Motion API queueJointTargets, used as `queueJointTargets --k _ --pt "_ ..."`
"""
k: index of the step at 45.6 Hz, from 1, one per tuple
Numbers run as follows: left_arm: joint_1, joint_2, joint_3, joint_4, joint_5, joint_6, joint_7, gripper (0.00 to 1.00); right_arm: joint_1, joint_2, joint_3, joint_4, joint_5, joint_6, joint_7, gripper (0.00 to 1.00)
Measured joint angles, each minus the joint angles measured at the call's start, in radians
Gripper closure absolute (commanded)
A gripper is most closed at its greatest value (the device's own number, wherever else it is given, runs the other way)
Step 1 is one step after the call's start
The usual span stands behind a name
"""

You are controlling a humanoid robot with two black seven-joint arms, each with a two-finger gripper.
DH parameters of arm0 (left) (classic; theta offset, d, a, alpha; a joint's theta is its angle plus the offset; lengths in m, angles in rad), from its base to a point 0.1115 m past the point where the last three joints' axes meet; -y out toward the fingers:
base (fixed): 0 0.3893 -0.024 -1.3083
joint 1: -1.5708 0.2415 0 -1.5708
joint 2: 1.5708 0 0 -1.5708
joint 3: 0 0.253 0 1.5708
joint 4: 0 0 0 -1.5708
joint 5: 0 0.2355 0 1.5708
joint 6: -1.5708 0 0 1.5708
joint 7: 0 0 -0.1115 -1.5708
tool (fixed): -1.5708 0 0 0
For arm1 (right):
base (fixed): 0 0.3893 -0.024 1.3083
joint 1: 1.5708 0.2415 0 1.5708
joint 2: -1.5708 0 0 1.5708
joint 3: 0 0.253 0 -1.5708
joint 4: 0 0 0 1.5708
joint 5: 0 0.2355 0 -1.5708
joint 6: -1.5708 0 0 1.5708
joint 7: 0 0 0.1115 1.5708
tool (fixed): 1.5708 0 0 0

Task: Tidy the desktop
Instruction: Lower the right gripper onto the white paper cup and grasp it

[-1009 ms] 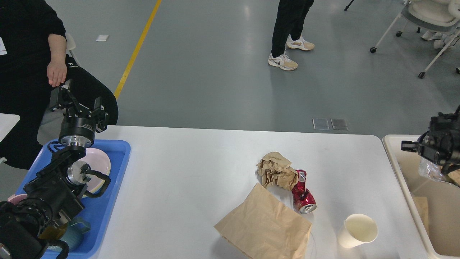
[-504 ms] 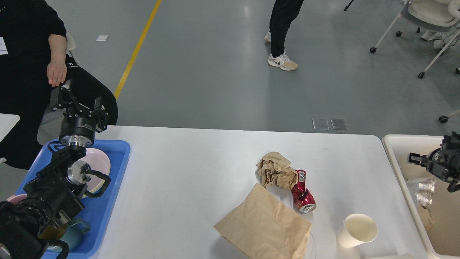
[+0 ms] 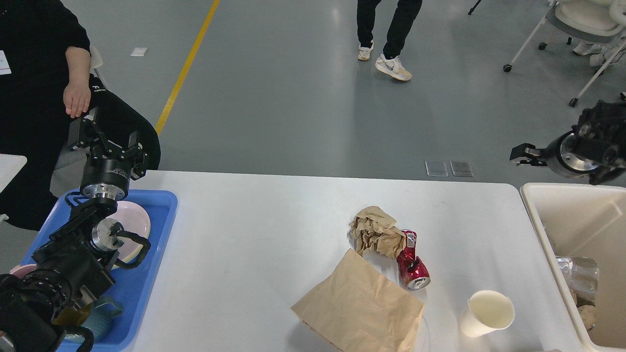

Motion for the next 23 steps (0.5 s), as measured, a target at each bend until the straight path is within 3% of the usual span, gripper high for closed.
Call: queueJointTargets --k 9,17,23 --pt "0.000 0.000 0.000 0.000 0.000 0.000 0.000 0.04 0.170 0.012 0.003 0.128 0.073 0.325 0.000 0.00" --pt "0.000 0.000 0.000 0.000 0.000 0.000 0.000 0.04 0.299 0.008 -0.017 0.295 0.096 0.459 0.000 0.00" --pt "0.000 0.000 0.000 0.000 0.000 0.000 0.000 0.04 0.324 0.006 -0.022 0.345 0.097 0.497 0.000 0.00"
